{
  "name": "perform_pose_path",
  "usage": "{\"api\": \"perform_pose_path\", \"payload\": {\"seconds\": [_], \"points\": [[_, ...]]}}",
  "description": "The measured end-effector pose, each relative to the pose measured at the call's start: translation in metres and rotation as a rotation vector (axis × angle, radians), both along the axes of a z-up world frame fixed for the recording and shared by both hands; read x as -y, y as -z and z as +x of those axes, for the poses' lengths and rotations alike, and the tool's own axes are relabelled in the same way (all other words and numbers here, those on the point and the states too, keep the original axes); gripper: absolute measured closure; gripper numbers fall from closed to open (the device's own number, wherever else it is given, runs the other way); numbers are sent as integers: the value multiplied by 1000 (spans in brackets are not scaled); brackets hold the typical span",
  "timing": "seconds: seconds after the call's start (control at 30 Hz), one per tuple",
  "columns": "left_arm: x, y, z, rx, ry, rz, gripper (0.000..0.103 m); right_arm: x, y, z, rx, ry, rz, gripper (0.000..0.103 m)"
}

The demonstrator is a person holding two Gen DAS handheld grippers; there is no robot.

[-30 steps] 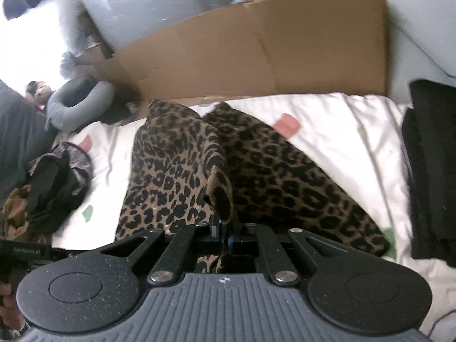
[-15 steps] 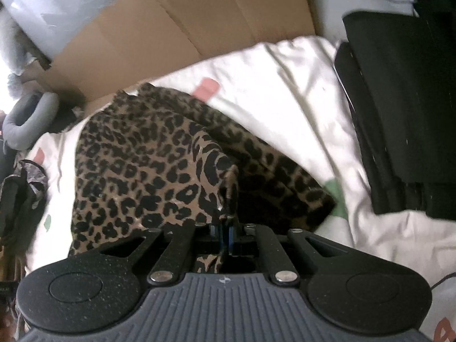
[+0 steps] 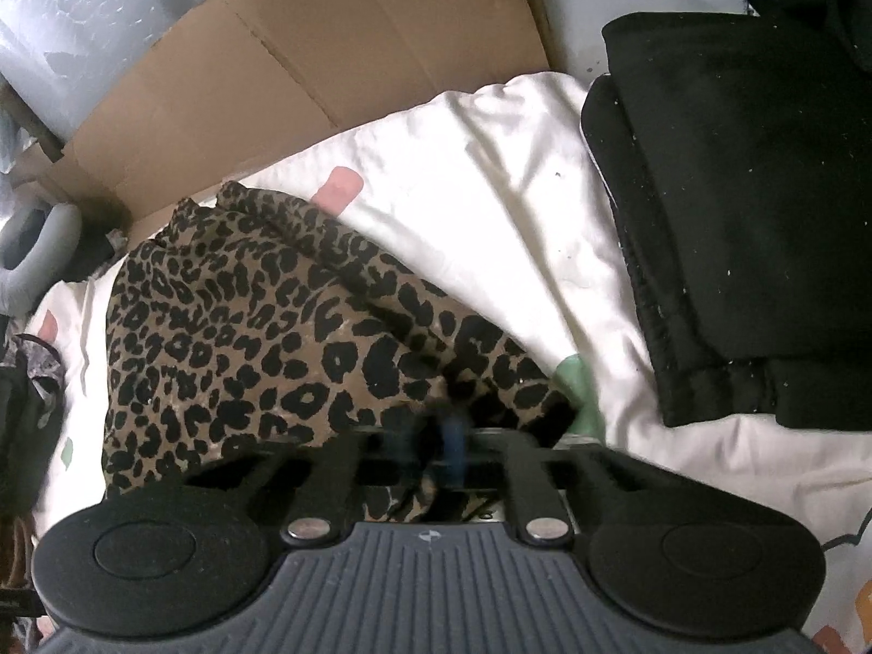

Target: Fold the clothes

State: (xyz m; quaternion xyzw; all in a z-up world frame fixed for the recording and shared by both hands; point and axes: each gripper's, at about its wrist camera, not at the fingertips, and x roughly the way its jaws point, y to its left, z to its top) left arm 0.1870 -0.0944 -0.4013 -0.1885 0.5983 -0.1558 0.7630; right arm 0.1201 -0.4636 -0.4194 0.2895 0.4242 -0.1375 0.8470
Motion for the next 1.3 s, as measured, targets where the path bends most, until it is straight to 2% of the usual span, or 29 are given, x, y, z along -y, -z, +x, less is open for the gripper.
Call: {"api": "perform_pose_path", "payload": {"seconds": [0.27, 0.67, 0.73, 0.8, 1.0, 1.13, 1.3], "points": [[6, -6, 2, 18, 2, 3, 54, 0, -20, -8, 43, -3, -73, 101], [-9, -1, -3, -5, 41, 24, 54, 13, -3, -15, -22, 52, -82, 101], [-10, -1, -4, -3, 47, 47, 55, 14, 1, -15, -35, 52, -83, 101], [-10, 0, -5, -8, 53, 72, 63, 16, 4, -17, -43, 62, -76, 101], [-15, -3, -1, -9, 69, 91, 68, 23, 7, -20, -49, 82, -49, 100], [-13, -12, 6, -11, 96, 99, 68, 26, 6, -22, -46, 97, -23, 98], [1, -40, 32, 30, 154, 124, 68, 25, -3, -28, -20, 92, -52, 90]]}}
